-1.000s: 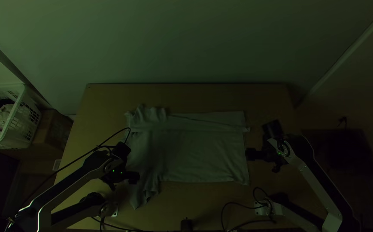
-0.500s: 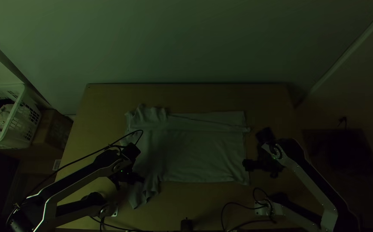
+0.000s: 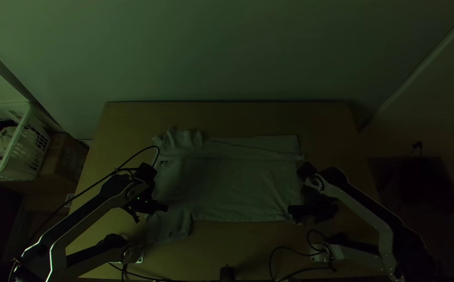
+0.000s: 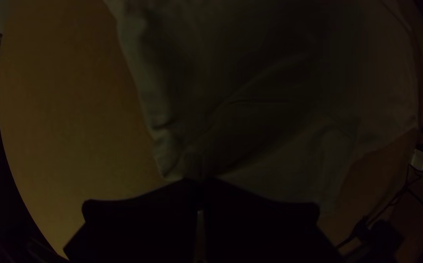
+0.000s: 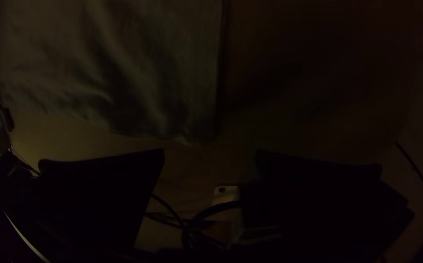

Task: Fold the t-shirt

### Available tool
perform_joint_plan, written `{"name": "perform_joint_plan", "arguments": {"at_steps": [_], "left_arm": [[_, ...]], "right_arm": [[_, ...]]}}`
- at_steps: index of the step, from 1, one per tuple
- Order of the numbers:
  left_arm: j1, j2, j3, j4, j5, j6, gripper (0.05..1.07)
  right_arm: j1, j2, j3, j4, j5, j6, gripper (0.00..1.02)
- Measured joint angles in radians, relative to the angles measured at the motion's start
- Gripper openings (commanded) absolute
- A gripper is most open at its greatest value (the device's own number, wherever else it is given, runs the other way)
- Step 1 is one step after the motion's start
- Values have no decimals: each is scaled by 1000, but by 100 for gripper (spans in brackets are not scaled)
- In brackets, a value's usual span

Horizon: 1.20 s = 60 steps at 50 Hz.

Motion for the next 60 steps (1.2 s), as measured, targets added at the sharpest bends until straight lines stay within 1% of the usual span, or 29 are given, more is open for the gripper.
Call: {"name": "perform_joint_plan", "arguments": {"at_steps": [4,12,15,18,23,26,27,29,35,39,43,45,50,60], "left_arm": [[13,-6,3,-8,0,8,8],[28,-14,11,-18,0,12,8],[31,-17,13,-19,0,18,8],[37,-20,13,-20,0,23,8],[48,-22,14,-20,0,29,8],[52,-22,15,-20,1,29,8],[52,-22,16,-20,1,30,8],[55,-22,18,-20,0,30,8],[63,-22,20,-20,1,37,8],[67,-22,20,-20,1,38,8],[73,-22,20,-20,4,50,8],[77,-22,20,-20,5,52,8],[85,-22,24,-20,5,53,8],[106,-22,36,-20,9,63,8]], "right_arm": [[0,29,0,6,-35,-14,84],[0,88,-3,27,-45,-25,83],[0,106,-9,32,-44,-32,74],[0,126,-16,42,-45,-38,68],[0,150,-21,50,-69,-53,67],[6,153,-24,60,-75,-61,55],[9,153,-26,66,-78,-62,54],[12,153,-26,77,-78,-64,52],[26,153,-26,90,-77,-64,51],[35,153,-26,95,-77,-64,30],[43,153,-27,102,-67,-61,15],[49,151,-29,104,-58,-60,2],[79,134,-34,109,-13,-58,2],[89,80,-33,164,-5,-57,2]]}}
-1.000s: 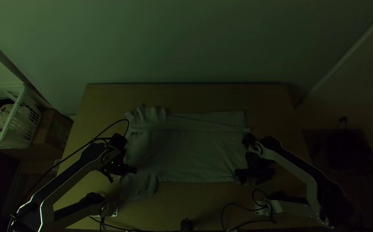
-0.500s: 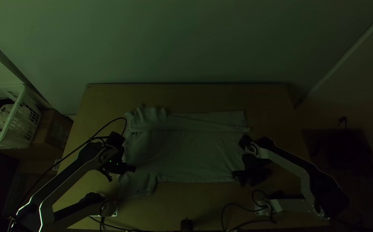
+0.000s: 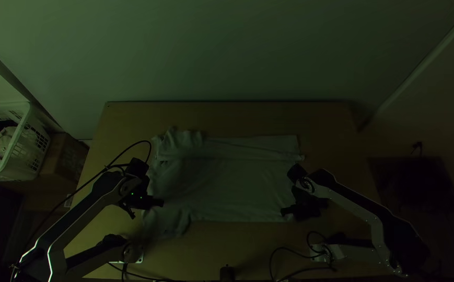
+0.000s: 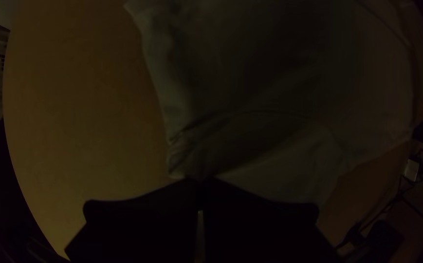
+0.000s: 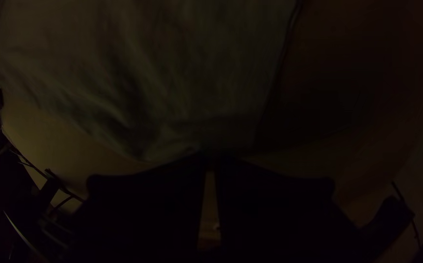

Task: Fold the t-shirt

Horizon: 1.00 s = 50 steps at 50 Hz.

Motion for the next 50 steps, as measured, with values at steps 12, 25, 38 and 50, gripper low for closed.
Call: {"name": "perform_joint_plan", "arguments": {"at_steps": [12,25,38,50], "left_arm": [[64,-4,24,0,26,19,8],[121,-4,116,0,29,42,8],[178,36,231,0,69,60,8],[196,116,306,0,87,63,8]], "right_arm": [[-8,-60,8,-8,29,0,2],[-58,-90,92,-23,76,-5,2],[-151,-76,227,-25,108,-39,2],[-196,14,339,-23,125,-61,2]]}}
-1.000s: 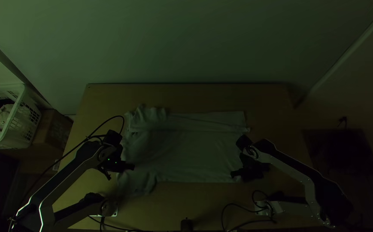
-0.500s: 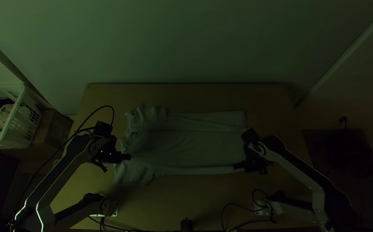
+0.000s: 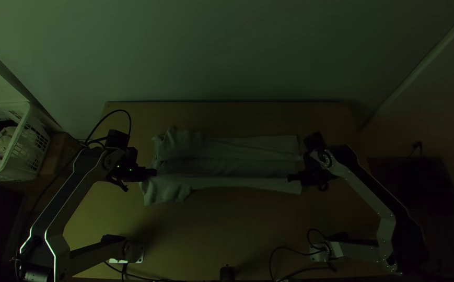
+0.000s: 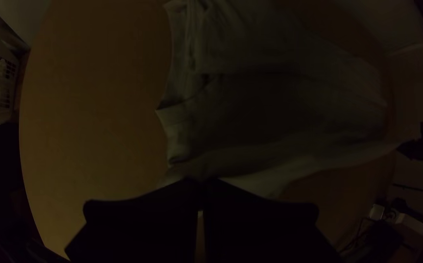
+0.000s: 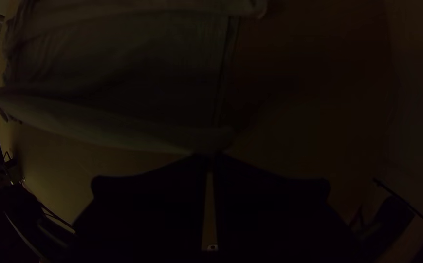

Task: Fold the t-shirt

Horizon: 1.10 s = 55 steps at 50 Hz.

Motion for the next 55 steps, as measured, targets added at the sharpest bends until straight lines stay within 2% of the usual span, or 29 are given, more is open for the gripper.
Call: {"name": "perform_joint_plan", "arguments": {"at_steps": [37,55], "left_arm": [[53,361,330,8,11,45,8],[52,551,520,8,11,56,8]], "right_arm": [[-78,419,424,47,13,-34,2],[-89,624,628,53,14,-48,2]]}}
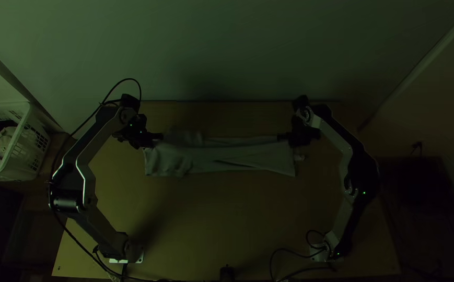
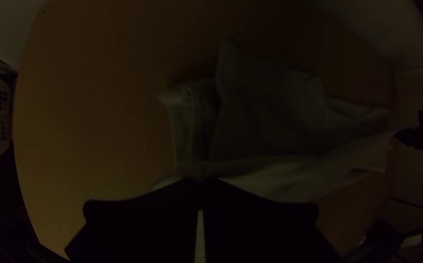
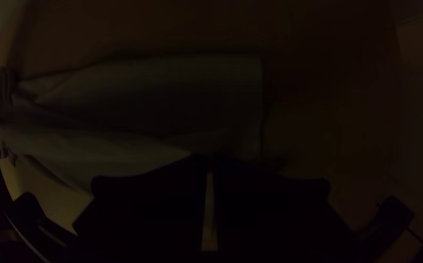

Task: Fold the t-shirt

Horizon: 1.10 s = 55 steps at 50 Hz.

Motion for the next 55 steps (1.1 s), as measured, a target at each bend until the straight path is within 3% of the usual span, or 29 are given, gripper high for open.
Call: {"name": "perform_joint_plan", "arguments": {"at_steps": [7,9,11,12,14,15,16,29,36,43,55], "left_arm": [[0,58,66,0,0,0,8],[0,72,83,0,0,0,9],[0,85,99,0,0,0,17],[0,93,108,0,0,0,29],[0,105,124,0,5,0,65],[1,112,133,0,14,0,88],[3,117,142,0,26,0,106],[65,141,179,44,172,-1,103],[133,134,163,57,322,12,103],[217,85,82,78,463,74,103],[348,6,-71,80,603,220,103]], "right_arm": [[-9,47,50,1,0,0,2],[-10,56,62,0,0,0,8],[-14,64,71,1,0,0,31],[-15,68,77,1,0,0,49],[-17,72,84,2,5,0,90],[-18,72,87,2,11,0,101],[-19,72,89,2,21,0,99],[-63,52,98,5,56,29,99],[-88,-50,67,9,57,39,99],[-108,-184,27,8,60,42,99],[-130,-336,-17,4,32,42,99]]}}
